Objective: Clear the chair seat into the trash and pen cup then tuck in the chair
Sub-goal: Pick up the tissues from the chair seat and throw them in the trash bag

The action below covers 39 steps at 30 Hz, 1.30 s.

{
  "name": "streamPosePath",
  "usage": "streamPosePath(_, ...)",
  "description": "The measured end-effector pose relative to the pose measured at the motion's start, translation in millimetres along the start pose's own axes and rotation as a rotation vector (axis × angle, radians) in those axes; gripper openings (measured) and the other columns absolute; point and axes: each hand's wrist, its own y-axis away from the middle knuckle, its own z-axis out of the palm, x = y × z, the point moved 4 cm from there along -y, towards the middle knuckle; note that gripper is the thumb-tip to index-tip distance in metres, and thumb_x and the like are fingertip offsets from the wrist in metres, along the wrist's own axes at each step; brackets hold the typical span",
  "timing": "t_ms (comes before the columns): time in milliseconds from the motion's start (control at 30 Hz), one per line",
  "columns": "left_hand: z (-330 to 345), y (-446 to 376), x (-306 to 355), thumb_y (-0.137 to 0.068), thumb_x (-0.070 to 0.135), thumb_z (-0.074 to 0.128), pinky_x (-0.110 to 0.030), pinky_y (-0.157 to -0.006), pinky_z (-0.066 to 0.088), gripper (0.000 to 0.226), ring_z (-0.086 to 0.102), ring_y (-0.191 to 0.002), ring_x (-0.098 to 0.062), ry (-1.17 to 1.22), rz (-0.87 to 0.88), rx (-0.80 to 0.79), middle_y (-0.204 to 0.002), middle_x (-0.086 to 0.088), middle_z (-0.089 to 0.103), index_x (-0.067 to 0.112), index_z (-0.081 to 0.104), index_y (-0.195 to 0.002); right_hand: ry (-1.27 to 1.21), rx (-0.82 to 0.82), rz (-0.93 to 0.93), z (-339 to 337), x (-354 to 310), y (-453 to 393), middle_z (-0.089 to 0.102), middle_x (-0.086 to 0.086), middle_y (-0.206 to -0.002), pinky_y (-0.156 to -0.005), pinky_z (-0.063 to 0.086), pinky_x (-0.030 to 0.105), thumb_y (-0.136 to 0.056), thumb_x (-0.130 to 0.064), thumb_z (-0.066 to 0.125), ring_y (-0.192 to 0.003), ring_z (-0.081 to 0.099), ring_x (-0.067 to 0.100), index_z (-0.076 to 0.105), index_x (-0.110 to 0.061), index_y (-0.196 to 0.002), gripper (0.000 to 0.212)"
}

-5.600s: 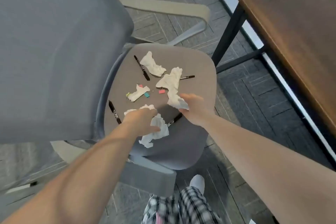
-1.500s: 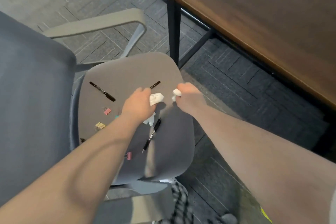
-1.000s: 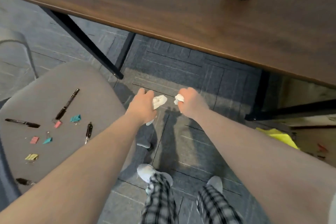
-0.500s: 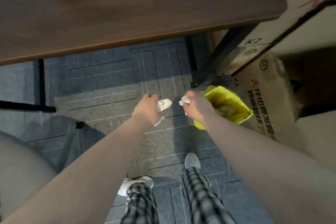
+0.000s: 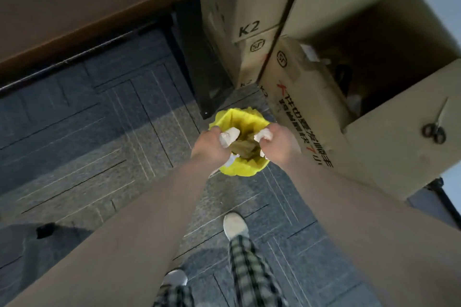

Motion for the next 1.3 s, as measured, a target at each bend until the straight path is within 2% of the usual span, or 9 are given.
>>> streamPosePath(67, 11, -10, 14, -0.084, 0.017, 0.058, -0.036, -0.08, 0.045, 0.036, 0.055, -0.108, -0.036, 0.016, -0.023, 0.006, -0.123, -0.016, 0.051, 0.009, 0.048, -0.118, -0.063, 0.008, 0.043, -2, 14, -7, 0.07, 0.013, -0.098, -0.069, 0.056, 0.038, -0.086, -0.019, 0.05, -0.082, 0.067, 0.033, 0.058, -0.012, -0.101, 0.018)
streamPosePath(200, 24, -26, 31, -0.082, 0.02, 0.061, -0.036, -0.079, 0.046, 0.043, 0.055, -0.109, -0.034, 0.085, -0.052, 0.026, -0.125, -0.012, 0.051, 0.014, 0.046, -0.121, -0.137, 0.027, 0.136, -2, 35, -21, 0.061, 0.012, -0.108, -0.064, 0.044, 0.03, -0.086, -0.024, 0.057, -0.087, 0.061, 0.029, 0.056, -0.016, -0.105, 0.021)
streamPosePath(400, 34, -45, 41, -0.081, 0.025, 0.067, -0.035, -0.076, 0.046, 0.05, 0.056, -0.107, -0.033, 0.155, -0.081, 0.034, -0.124, -0.012, 0.051, 0.015, 0.044, -0.124, -0.228, -0.013, 0.16, 8, 45, -38, 0.057, 0.01, -0.118, -0.063, 0.042, 0.029, -0.083, -0.031, 0.065, -0.083, 0.056, 0.025, 0.051, -0.018, -0.12, 0.042)
streamPosePath(567, 41, -56, 42, -0.08, 0.028, 0.07, -0.039, -0.089, 0.045, 0.065, 0.051, -0.117, -0.034, 0.175, -0.096, 0.029, -0.134, -0.013, 0.044, 0.017, 0.037, -0.135, -0.199, -0.036, 0.149, 15, 44, -47, 0.048, 0.013, -0.129, -0.076, 0.052, 0.038, -0.085, -0.033, 0.065, -0.101, 0.059, 0.033, 0.043, -0.016, -0.133, 0.055)
streamPosePath(667, 46, -59, 42, -0.08, 0.027, 0.071, -0.037, -0.087, 0.042, 0.071, 0.048, -0.12, -0.033, 0.206, -0.084, 0.011, -0.137, -0.012, 0.039, 0.018, 0.033, -0.14, -0.215, -0.034, 0.145, 19, 44, -51, 0.044, 0.011, -0.134, -0.073, 0.045, 0.032, -0.086, -0.035, 0.065, -0.092, 0.054, 0.026, 0.04, -0.018, -0.136, 0.059)
streamPosePath(833, 53, -63, 37, -0.082, 0.022, 0.068, -0.036, -0.088, 0.042, 0.07, 0.046, -0.122, -0.033, 0.233, -0.086, 0.003, -0.14, -0.012, 0.035, 0.018, 0.03, -0.141, -0.21, -0.047, 0.144, 27, 47, -57, 0.053, 0.013, -0.126, -0.063, 0.04, 0.028, -0.086, -0.032, 0.063, -0.081, 0.052, 0.024, 0.042, -0.018, -0.133, 0.053)
streamPosePath(967, 56, -66, 37, -0.083, 0.025, 0.067, -0.042, -0.097, 0.043, 0.073, 0.042, -0.128, -0.033, 0.213, -0.034, -0.023, -0.145, -0.009, 0.031, 0.019, 0.028, -0.144, -0.167, -0.053, 0.13, 28, 48, -59, 0.056, 0.012, -0.104, -0.046, 0.033, 0.023, -0.087, -0.028, 0.057, -0.064, 0.051, 0.023, 0.044, -0.017, -0.129, 0.046)
streamPosePath(1133, 48, -66, 32, -0.087, 0.026, 0.063, -0.044, -0.1, 0.043, 0.071, 0.04, -0.132, -0.032, 0.106, -0.05, -0.05, -0.149, -0.007, 0.03, 0.02, 0.024, -0.146, -0.087, -0.091, 0.104, 25, 46, -56, 0.059, 0.013, -0.116, -0.057, 0.045, 0.03, -0.086, -0.028, 0.056, -0.081, 0.063, 0.031, 0.042, -0.02, -0.133, 0.049)
streamPosePath(1300, 26, -53, 21, -0.082, 0.03, 0.059, -0.042, -0.093, 0.051, 0.067, 0.048, -0.125, -0.034, 0.022, -0.106, -0.085, -0.146, -0.009, 0.034, 0.021, 0.033, -0.143, -0.038, -0.145, 0.073, 23, 28, -45, 0.06, 0.016, -0.115, -0.057, 0.044, 0.032, -0.088, -0.027, 0.056, -0.079, 0.057, 0.028, 0.042, -0.018, -0.133, 0.048)
